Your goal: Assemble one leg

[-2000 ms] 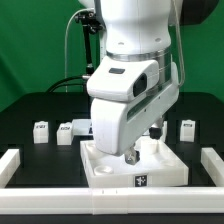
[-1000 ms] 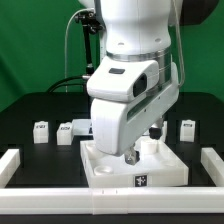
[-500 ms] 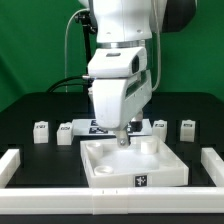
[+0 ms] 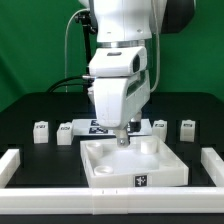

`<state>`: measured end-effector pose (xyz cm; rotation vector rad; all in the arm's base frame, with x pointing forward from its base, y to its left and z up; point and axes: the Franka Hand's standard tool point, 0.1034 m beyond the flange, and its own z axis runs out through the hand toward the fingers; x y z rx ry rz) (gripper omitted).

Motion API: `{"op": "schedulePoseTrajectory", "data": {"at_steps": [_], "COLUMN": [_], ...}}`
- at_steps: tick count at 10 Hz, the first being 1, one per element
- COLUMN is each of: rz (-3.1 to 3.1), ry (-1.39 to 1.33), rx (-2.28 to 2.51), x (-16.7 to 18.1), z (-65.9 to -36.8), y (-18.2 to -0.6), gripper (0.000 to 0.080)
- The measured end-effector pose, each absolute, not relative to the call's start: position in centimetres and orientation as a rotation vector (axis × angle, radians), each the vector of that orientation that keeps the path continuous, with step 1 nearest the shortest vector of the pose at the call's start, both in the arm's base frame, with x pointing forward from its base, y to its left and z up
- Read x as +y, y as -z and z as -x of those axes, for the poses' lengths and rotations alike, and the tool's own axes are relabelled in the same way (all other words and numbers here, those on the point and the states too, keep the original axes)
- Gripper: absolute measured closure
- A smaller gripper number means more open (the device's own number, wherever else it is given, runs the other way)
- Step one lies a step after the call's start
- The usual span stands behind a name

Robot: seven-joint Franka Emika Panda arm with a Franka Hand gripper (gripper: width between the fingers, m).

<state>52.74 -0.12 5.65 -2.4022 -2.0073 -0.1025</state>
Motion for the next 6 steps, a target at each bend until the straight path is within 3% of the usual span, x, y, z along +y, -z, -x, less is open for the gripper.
{"op": "schedulePoseTrajectory", "data": {"at_steps": [2, 6], "rz": [2.256, 2.193], "ry": [0.036, 0.003], "rx": [-2.214, -2.297], "x": [0.4, 0.5], "z": [-50.6, -50.2], "y": [-5.5, -5.4], "gripper": [0.015, 0.015]}}
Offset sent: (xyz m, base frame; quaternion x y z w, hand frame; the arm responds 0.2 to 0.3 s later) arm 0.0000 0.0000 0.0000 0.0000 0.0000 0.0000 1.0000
